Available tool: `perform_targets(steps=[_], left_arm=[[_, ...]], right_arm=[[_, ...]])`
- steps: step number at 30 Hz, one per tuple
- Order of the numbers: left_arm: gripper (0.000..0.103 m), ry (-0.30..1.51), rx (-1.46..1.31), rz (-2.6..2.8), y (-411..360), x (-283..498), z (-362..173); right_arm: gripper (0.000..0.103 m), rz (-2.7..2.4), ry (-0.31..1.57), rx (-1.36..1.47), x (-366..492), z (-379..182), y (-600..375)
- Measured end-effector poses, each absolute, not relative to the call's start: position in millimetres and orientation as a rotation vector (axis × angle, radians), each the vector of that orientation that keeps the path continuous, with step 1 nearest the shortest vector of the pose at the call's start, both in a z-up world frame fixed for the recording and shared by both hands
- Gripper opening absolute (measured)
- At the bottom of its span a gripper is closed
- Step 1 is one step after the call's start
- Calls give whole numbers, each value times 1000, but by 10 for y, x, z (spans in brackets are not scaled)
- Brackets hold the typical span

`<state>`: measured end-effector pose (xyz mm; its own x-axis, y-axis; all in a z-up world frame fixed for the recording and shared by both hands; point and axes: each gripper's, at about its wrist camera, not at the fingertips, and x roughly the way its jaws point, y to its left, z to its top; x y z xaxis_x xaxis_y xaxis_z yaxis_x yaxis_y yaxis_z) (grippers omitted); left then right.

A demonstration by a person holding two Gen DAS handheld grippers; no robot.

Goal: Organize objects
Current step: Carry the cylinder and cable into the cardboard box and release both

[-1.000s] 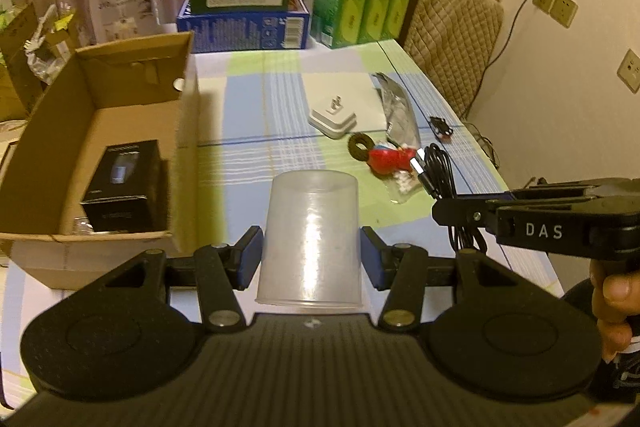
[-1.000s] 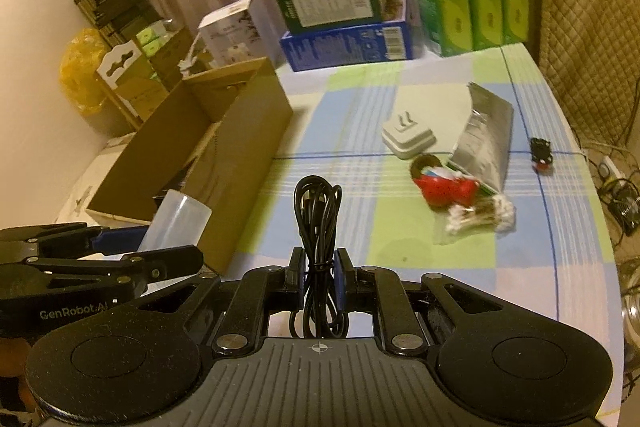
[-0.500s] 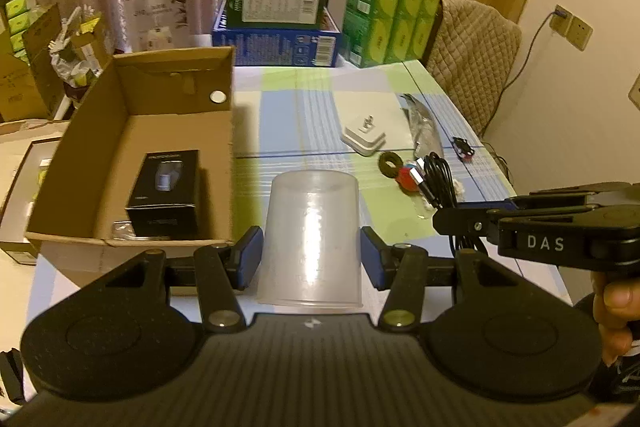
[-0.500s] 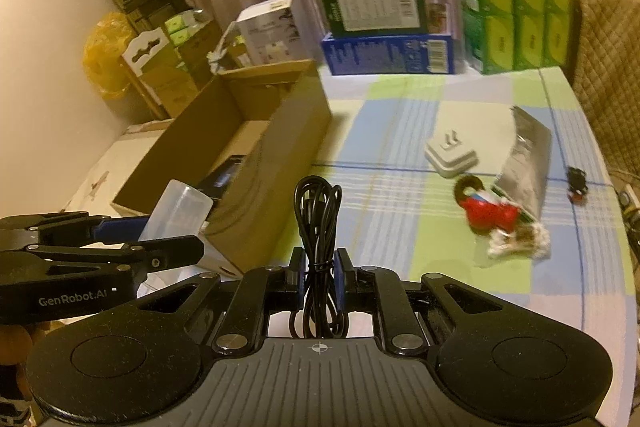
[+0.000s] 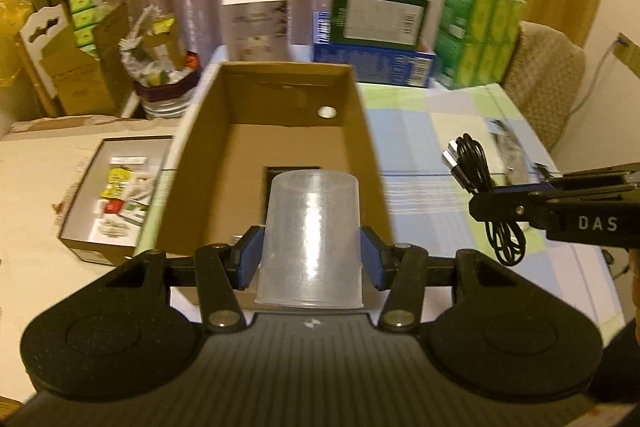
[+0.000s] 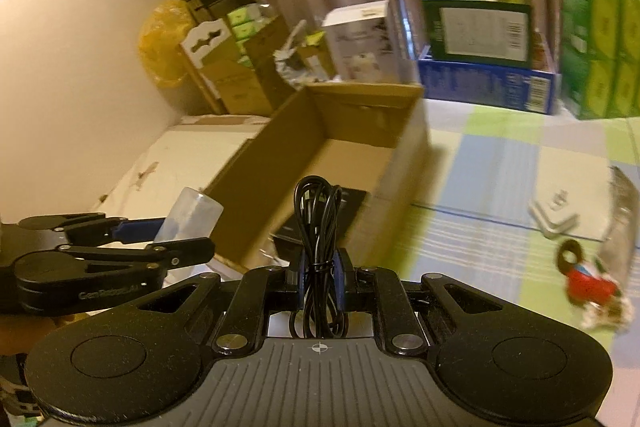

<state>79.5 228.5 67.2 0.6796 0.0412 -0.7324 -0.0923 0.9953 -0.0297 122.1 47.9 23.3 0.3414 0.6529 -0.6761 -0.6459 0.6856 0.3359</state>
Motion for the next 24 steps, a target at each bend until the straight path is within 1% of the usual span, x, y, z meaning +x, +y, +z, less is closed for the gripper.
perform_targets(steps=[8,19,21,24], left_arm=[[47,842,-50,115,2693,991,597],[47,865,-39,96,2837,1263,432],[52,867,-39,98,2848,1301,402],[53,868,-27,112,2860,1326,384]], right_arm=[[10,834,920,47,1458,73,828],[10,809,949,57,1625,-87,941],[11,807,952,56,1628,-101,940],[10,804,953,56,1632,-109,935]])
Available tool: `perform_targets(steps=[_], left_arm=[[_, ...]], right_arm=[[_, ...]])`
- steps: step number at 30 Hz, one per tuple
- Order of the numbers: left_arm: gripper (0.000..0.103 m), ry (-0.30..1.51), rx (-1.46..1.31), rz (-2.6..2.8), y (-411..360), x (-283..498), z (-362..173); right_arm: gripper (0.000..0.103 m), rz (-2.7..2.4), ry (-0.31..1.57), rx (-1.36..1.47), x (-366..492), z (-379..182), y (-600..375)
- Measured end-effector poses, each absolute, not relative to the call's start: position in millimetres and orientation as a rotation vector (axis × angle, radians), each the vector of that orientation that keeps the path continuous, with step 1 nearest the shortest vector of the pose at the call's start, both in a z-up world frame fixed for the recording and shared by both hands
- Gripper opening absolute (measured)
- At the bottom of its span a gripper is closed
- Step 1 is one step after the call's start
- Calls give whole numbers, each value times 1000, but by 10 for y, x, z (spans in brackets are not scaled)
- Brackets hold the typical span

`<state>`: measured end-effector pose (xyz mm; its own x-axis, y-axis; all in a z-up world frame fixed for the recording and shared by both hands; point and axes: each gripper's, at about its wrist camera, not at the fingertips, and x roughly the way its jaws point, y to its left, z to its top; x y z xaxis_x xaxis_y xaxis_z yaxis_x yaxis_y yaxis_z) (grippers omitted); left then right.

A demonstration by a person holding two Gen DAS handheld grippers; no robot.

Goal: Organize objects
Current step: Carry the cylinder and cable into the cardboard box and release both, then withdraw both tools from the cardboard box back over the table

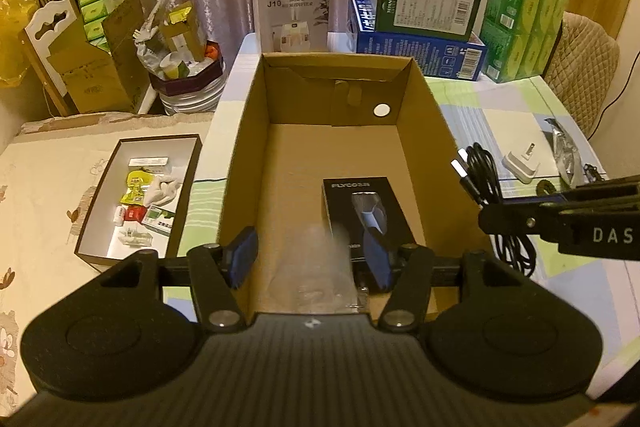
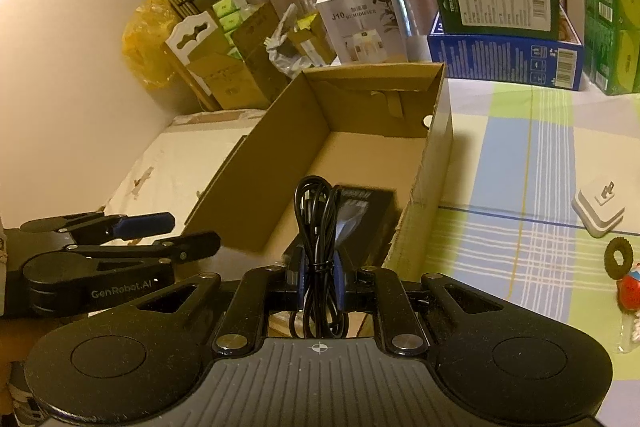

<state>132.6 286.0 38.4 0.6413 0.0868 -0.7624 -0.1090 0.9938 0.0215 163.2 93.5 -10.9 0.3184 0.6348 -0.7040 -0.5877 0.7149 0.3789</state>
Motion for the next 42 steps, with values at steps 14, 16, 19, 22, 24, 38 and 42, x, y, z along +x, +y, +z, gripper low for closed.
perform_targets(steps=[14,16,19,22,24,38,42], left_arm=[[59,844,-31,126,2903,1202,433],[59,842,-33,125,2909,1198,435],[61,838,-39,130,2915,1185,434],[62,840,-42,133,2912,1168,419],[63,841,-42,134,2906,1147,406],[68,819,-80,111,2546,917,488],[73,810,-81,94,2358,841,539]], right_arm=[[11,786,940,99,1640,-116,921],[21,801,934,145,1670,-135,897],[59,806,918,217,1703,-128,822],[59,801,896,220,1709,-73,777],[59,796,892,228,1700,-54,719],[59,653,858,230,1346,-9,-144],[59,604,845,223,1225,22,-464]])
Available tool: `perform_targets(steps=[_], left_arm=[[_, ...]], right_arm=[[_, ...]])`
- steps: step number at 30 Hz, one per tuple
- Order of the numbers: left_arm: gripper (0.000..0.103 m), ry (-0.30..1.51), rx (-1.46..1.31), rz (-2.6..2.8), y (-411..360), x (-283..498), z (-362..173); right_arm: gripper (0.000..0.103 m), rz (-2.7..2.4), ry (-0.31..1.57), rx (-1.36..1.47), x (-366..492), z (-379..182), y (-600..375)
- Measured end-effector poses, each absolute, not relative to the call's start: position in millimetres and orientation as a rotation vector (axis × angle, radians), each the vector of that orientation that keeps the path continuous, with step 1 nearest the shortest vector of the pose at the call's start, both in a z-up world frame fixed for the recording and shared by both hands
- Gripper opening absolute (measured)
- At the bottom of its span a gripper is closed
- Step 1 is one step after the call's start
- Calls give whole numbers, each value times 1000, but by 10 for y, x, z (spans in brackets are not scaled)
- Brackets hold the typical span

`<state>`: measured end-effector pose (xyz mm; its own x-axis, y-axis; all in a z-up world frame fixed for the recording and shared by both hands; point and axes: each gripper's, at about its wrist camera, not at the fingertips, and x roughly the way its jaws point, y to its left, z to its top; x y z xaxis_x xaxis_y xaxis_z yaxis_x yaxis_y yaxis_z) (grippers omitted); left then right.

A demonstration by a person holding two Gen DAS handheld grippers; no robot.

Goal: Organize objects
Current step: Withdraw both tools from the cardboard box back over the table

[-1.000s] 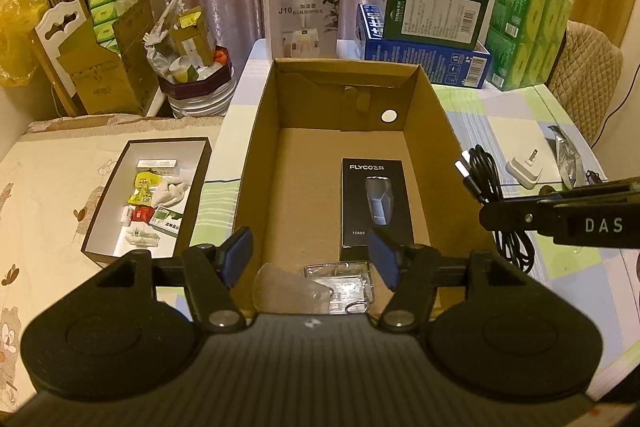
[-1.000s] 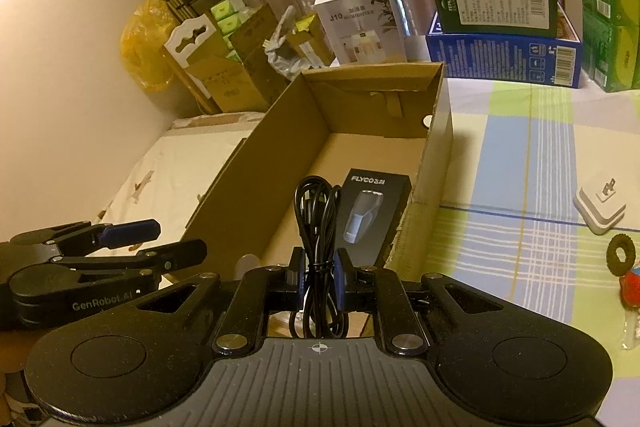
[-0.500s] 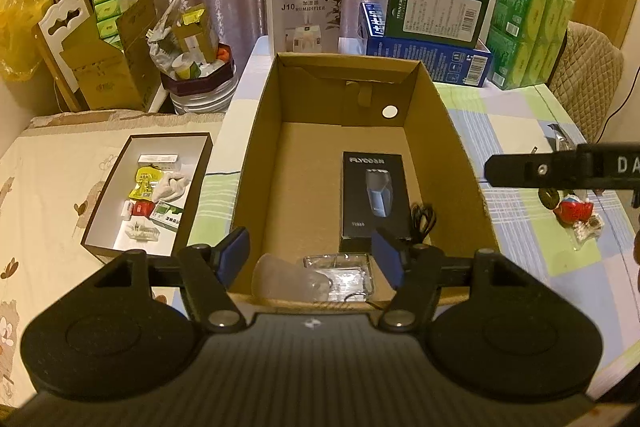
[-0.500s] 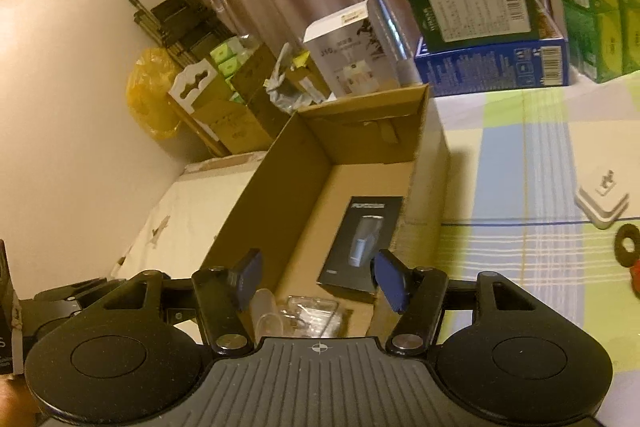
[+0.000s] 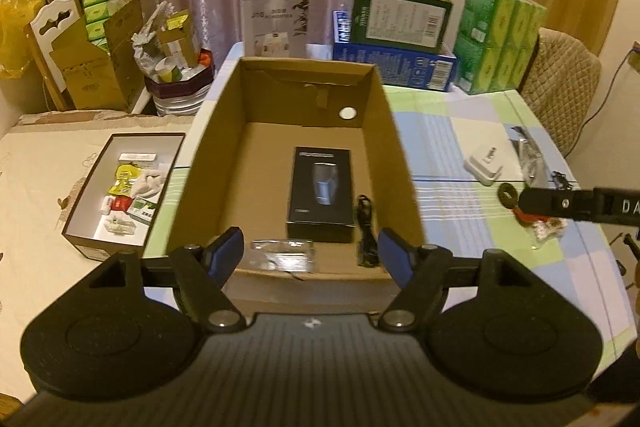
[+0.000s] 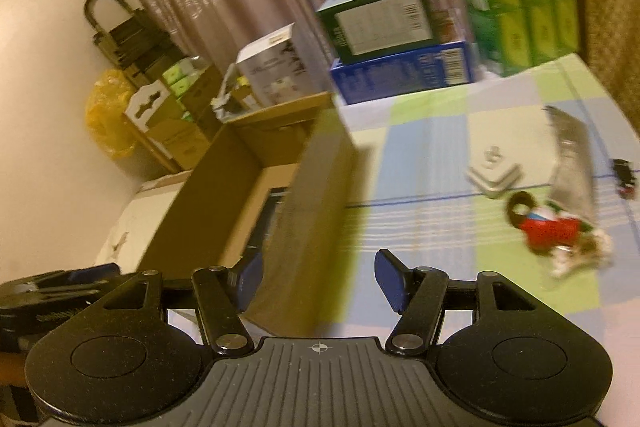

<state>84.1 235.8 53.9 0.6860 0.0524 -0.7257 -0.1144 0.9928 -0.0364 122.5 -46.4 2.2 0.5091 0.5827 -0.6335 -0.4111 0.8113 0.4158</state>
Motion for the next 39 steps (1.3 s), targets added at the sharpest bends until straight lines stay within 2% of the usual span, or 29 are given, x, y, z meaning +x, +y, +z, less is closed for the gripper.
perform_targets(steps=[9,24,39], left_arm=[[79,780,-68,38,1858,739,672],[102,754,-70,-109,898,754,549],[102,810,39,-219,334,1108,237]], right_arm=[[59,499,790,184,1000,127,-1112],[60,280,791,191,716,-139,-2254],[61,392,856,95,1143,-345,-2335]])
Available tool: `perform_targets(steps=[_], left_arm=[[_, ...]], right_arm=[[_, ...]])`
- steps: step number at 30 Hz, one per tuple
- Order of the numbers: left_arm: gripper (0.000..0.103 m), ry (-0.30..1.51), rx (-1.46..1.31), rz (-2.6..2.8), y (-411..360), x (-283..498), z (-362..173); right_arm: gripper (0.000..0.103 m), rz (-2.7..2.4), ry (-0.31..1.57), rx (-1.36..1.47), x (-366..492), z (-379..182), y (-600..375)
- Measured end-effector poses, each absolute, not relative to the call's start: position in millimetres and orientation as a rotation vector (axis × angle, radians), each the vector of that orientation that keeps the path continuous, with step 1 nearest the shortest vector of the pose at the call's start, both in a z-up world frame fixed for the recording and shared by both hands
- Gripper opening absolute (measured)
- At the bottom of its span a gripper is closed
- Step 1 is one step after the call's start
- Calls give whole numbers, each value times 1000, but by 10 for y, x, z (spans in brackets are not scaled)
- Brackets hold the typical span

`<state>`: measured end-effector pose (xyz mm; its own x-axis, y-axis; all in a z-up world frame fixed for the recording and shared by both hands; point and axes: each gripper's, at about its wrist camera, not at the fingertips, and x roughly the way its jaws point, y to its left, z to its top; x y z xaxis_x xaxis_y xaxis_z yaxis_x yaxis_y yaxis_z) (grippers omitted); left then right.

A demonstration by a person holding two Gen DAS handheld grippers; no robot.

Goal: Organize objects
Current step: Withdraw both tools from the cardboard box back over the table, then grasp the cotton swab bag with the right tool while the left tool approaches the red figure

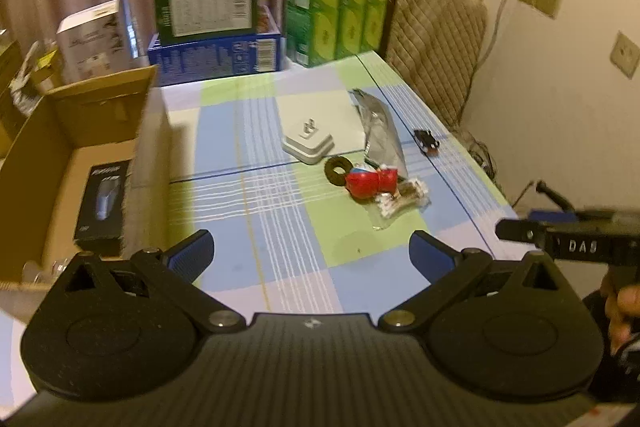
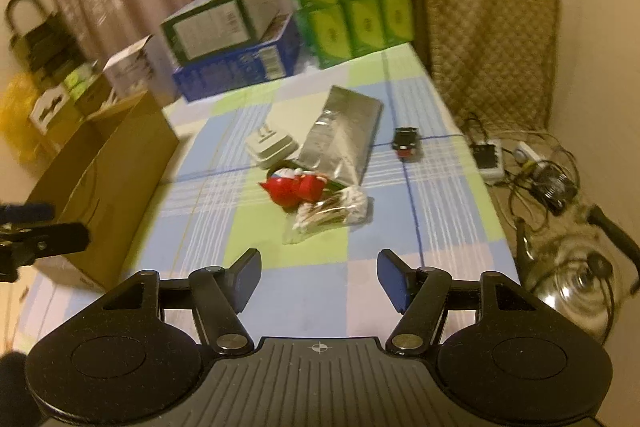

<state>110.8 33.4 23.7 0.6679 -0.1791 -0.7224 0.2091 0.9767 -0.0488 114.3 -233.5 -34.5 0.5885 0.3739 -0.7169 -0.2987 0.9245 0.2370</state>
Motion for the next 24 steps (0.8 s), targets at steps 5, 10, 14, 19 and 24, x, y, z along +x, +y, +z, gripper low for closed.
perform_targets(steps=[5,10,14,19,24], left_arm=[[102,804,160,-314,130,1340,76],[99,818,270,-395,-71,1580,-121],[96,839,315,-439,-165,1775,-278],[96,859,348,-458,-243,2001,-463],[96,876,326,-441,-223,2230,-596]], right_arm=[[61,484,870,-68,1425,-438,-2278],[61,598,856,-262,1701,-596,-2189],[60,709,843,-412,1908,-757,-2062],[53,829,817,-563,2095,-956,-1880],[52,915,813,-659,2256,-1201,-1740]])
